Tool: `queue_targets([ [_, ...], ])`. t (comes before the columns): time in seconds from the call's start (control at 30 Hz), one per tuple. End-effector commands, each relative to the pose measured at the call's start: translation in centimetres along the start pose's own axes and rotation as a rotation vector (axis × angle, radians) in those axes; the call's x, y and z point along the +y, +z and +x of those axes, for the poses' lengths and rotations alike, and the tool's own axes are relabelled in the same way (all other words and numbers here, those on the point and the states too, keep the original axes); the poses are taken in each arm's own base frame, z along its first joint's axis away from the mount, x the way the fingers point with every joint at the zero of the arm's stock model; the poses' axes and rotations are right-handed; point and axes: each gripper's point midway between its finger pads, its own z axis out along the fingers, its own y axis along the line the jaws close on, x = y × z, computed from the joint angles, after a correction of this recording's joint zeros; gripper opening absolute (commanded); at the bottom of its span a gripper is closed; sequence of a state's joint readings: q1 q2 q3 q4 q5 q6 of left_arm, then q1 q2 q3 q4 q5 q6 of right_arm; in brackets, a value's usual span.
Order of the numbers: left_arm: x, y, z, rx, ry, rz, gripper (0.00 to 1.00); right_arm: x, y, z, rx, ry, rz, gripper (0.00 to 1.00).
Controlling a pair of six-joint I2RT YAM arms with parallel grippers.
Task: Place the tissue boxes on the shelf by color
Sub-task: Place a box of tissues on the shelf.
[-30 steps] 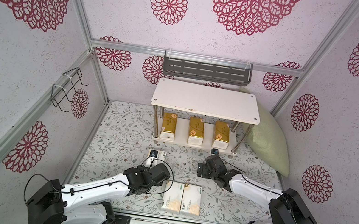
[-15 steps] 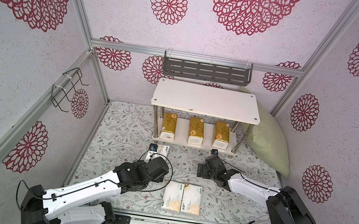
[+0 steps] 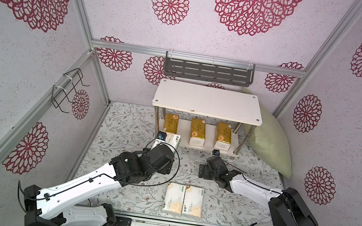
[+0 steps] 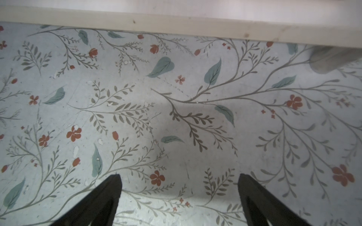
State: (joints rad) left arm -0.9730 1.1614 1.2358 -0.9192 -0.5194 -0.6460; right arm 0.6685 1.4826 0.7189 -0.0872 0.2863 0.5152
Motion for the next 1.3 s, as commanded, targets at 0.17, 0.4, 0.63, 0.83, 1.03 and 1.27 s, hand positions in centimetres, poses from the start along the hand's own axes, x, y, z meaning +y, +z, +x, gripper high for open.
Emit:
queue_targets([
  [0.17,-0.9,-2.8,-4.7,-0.103,0.078,0.038,0.80,0.3,-0.5,-1.4,-0.031,0.002,-0.004,0.99],
  [0.4,-1.2,-4.7,-8.7,-0.181,0.100,0.054,0.80,0.5,-0.4,-1.5,-0.030,0.000,-0.010,0.99],
  [0.63,-0.9,-4.7,-13.8,-0.268,0.122,0.032,0.80,0.4,-0.4,-1.4,-0.029,0.001,-0.012,0.99],
  [0.83,-0.7,-3.1,-17.3,-0.303,0.121,0.018,0.80,0.4,-0.4,-1.1,-0.026,0.004,-0.016,0.99],
  [1.03,0.3,-1.2,-19.8,-0.334,0.087,-0.011,0.79,0.5,-0.5,-1.1,-0.026,0.004,-0.024,0.99],
  [1.27,1.3,0.2,-21.8,-0.358,0.038,-0.009,0.79,0.7,-0.7,-1.4,-0.031,-0.001,-0.029,0.99],
])
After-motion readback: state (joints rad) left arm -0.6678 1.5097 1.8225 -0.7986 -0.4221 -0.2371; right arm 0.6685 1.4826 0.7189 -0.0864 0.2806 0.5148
